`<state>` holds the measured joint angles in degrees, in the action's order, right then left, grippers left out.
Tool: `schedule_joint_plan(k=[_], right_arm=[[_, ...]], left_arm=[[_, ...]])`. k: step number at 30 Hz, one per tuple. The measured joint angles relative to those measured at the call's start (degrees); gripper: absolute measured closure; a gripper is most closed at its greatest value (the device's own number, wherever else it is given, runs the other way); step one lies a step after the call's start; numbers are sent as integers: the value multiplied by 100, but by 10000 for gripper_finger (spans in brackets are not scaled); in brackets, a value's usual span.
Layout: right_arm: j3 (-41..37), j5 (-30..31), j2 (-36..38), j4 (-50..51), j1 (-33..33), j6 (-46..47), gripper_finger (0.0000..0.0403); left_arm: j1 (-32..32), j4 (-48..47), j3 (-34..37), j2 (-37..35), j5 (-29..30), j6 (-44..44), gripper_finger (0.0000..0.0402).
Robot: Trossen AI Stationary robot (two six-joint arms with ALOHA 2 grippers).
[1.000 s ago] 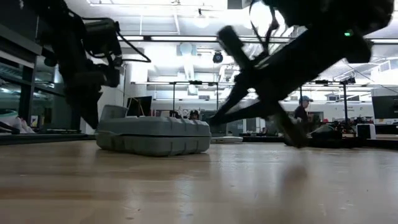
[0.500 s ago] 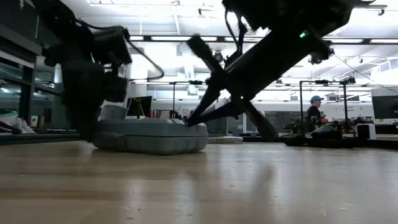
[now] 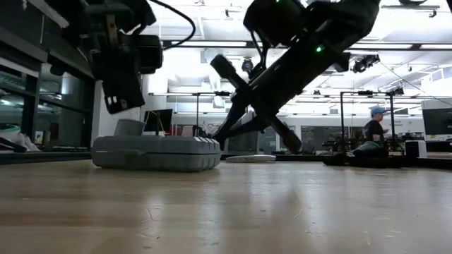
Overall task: Prefit tool cases
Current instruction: Open the gray prefit tool case
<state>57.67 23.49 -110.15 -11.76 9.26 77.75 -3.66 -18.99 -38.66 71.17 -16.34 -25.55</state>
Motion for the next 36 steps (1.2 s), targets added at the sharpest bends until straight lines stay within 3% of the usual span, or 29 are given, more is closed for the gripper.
schedule_joint_plan(k=[6, 11, 15, 18, 22, 27, 32, 36], right_arm=[[0, 235, -2, 197, 478, 422, 402], [-2, 474, -7, 301, 824, 803, 402], [-2, 603, -7, 454, 998, 1117, 402], [-2, 619, -7, 647, 1071, 1300, 402], [-2, 636, -7, 806, 1078, 1391, 402], [-2, 639, -7, 915, 1064, 1487, 402], [-2, 948, -7, 908, 1294, 2138, 402], [-2, 1401, -7, 954, 1695, 2820, 402]], left_arm=[[-520, -1898, -154, -287, 1623, 857, 401], [-1003, -2196, 106, -196, 2173, 1074, 401], [-1221, -1909, 422, 22, 1887, 929, 401], [-1195, -1486, 565, 201, 1231, 692, 401], [-843, -362, 589, 425, 220, 147, 401], [-335, 715, 424, 617, -620, -205, 401], [-270, 208, -3, 463, -694, 246, 401], [-412, -475, -449, 276, 80, 1039, 401]])
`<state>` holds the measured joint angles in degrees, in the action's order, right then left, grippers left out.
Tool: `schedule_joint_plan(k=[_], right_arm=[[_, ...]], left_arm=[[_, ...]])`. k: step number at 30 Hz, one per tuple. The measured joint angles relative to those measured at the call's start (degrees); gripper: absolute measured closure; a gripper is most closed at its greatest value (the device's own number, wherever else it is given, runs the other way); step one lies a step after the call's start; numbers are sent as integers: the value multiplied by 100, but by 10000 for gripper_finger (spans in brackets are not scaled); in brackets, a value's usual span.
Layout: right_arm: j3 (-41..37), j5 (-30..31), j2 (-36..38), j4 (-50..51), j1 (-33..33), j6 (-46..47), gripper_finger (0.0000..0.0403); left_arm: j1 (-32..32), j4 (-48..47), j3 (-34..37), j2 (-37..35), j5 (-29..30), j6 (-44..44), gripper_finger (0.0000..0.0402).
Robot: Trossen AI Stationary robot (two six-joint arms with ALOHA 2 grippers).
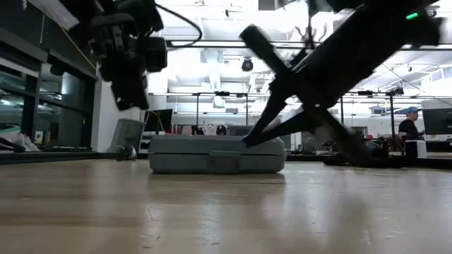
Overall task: Prefit tool cases
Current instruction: Open the gray prefit tool case
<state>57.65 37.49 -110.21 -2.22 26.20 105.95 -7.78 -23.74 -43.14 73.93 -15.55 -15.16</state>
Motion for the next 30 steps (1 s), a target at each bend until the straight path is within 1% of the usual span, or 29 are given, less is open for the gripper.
schedule_joint_plan(k=[2, 4, 7, 9, 12, 14, 17, 19, 21, 23, 27, 30], right_arm=[[0, 212, 0, 117, 162, 324, 402], [-2, 291, -1, 274, 267, 614, 402], [-2, 304, -55, 302, 334, 789, 401], [-2, 424, -100, 163, 337, 811, 393], [-2, 635, -120, -25, 314, 810, 367], [-2, 669, -122, -60, 275, 809, 345], [-2, 536, -122, -64, 195, 828, 312], [-2, 285, -124, -34, 134, 827, 295], [-13, 183, -125, -6, 85, 826, 285], [-79, 186, -125, -24, 62, 928, 282], [-269, 224, -125, -11, 41, 1305, 281], [-391, 510, -106, -25, 92, 1685, 281]], left_arm=[[-117, -144, -140, -4, 561, 389, 401], [-288, -90, -173, 33, 895, 745, 401], [-627, -22, -175, 322, 970, 1164, 401], [-862, -19, -172, 621, 951, 1394, 401], [-1166, 92, -172, 1142, 702, 1543, 401], [-1298, 146, -169, 1457, 430, 1531, 401], [-1350, 240, -169, 1830, -325, 1330, 399], [-1249, 283, -167, 1985, -852, 1176, 399], [-1021, 356, -167, 2054, -1206, 1086, 399], [-747, 426, -167, 2066, -1312, 1064, 399], [-261, 518, -169, 2066, -1258, 1017, 399], [-41, 581, -169, 2066, -1244, 870, 399]])
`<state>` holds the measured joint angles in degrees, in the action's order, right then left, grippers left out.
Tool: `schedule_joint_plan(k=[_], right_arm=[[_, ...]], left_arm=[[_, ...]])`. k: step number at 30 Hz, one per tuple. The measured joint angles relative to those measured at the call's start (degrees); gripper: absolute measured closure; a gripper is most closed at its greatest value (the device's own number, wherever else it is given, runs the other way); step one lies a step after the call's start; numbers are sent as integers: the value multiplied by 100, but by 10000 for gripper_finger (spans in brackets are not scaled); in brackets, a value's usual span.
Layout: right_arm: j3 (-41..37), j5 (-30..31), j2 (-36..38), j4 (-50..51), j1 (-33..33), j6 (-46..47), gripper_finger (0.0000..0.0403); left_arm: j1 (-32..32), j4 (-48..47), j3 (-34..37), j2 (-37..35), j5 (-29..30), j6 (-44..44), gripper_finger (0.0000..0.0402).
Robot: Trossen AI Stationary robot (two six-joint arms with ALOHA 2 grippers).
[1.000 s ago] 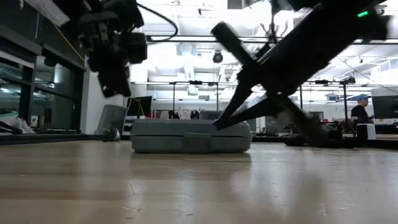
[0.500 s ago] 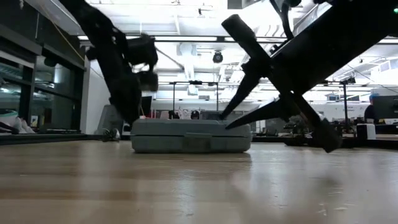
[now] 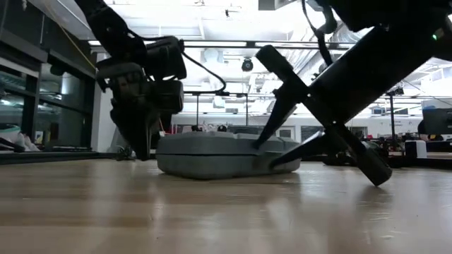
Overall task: Prefit tool cases
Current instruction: Open the gray prefit tool case
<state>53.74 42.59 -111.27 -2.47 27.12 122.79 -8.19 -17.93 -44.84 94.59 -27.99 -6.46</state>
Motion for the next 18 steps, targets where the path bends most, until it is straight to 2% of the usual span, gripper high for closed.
schedule_joint_plan(k=[4, 12, 15, 18], right_arm=[[-140, 332, 12, -14, 80, 320, 281], [-196, 170, 5, -163, -2, 171, 287], [-197, 102, 1, -179, -46, 143, 317], [-197, 118, -1, -178, -54, 145, 375]], left_arm=[[149, 142, 0, 0, 7, -145, 399], [313, 654, 0, 1, 2, -503, 399], [313, 725, 0, 2, 0, -538, 399], [313, 716, 0, 2, 2, -543, 399]])
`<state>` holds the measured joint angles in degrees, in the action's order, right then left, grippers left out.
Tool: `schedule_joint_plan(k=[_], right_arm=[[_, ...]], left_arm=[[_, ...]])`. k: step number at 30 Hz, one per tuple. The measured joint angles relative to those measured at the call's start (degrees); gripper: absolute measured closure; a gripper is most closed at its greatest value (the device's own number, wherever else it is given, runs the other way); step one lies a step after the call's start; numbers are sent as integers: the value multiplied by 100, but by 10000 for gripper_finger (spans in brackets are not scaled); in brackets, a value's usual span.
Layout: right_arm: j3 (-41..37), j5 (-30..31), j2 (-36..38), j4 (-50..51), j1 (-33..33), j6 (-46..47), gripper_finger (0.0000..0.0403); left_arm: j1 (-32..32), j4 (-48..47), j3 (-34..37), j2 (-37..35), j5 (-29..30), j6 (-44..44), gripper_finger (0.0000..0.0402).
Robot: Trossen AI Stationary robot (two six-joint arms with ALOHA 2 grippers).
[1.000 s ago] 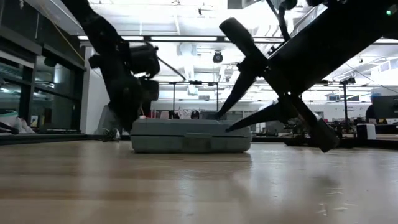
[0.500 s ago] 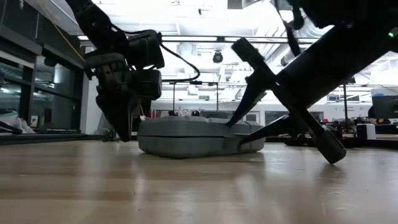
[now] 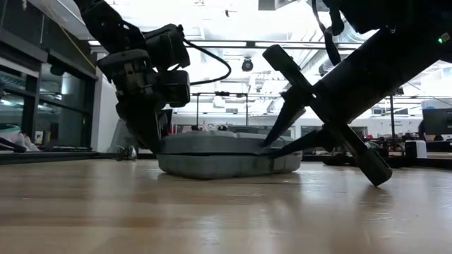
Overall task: Prefit tool cases
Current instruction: Open the gray prefit tool case
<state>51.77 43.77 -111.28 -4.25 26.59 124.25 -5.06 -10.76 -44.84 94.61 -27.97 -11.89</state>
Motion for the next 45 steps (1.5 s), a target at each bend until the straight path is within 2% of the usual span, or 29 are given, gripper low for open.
schedule_joint_plan(k=[2, 8, 15, 17, 21, 24, 32, 40, 42, 45], right_arm=[[-3, 75, -4, 0, 1, 1, 391], [-10, 327, 43, -30, 63, 42, 397], [-39, 799, 242, 71, 229, -134, 400], [-35, 837, 270, -22, 229, -214, 400], [-35, 914, 269, -353, 189, -506, 401], [-28, 916, 271, -831, 70, -984, 402], [-20, 796, 278, -2396, -359, -2519, 402], [-4, 166, 326, -3200, -844, -3471, 403], [10, -27, 334, -3353, -931, -3621, 403], [7, -225, 328, -3492, -1014, -3813, 403]], left_arm=[[0, -3, 0, 0, -3, -6, 399], [-5, -253, 0, -60, -20, -7, 399], [-157, -656, 0, -899, 38, 27, 399], [-226, -791, 0, -1199, 283, 120, 399], [-407, -1170, -2, -1517, 1222, 451, 399], [-610, -1382, -2, -1484, 1482, 640, 399], [-887, -1317, 0, -880, 1414, 800, 399], [-596, -106, 24, 31, 346, 135, 399], [-463, 242, -8, 169, 206, -46, 399], [-364, 252, -70, 176, 134, -92, 399]])
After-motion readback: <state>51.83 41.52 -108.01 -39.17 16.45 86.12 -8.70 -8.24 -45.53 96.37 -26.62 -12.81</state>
